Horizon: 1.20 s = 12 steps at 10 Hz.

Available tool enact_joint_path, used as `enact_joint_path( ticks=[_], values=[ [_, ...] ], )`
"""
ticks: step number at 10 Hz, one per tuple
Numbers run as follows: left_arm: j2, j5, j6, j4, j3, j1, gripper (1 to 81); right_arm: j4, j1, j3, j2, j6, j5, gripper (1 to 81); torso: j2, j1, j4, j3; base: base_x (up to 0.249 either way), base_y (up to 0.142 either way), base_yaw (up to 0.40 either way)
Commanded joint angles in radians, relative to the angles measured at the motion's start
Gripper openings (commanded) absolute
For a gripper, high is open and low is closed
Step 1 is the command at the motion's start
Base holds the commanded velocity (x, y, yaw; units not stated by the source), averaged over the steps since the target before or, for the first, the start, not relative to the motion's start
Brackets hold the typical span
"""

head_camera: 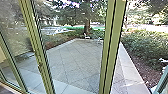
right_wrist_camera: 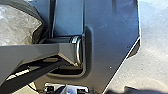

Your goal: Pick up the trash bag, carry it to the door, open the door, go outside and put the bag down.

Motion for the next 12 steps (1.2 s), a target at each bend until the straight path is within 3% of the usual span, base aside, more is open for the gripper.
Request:
enact_joint_path(
  ticks=[1, 12],
  values=[
    [-0.003, 0.066, 0.007, 0.008, 0.003, -0.044, 1.0, -0.01, 0.037, 0.006, 0.005, -0.004, -0.047, 81.1, 0.0, 0.0, 0.0, 0.0, 0.0, 0.0, 0.0],
    [-0.005, 0.069, 0.007, 0.008, 0.003, -0.047, 1.0, -0.01, 0.032, 0.006, 0.005, -0.004, -0.047, 81.1, 0.0, 0.0, 0.0, 0.0, 0.0, 0.0, -0.239]
  ],
)
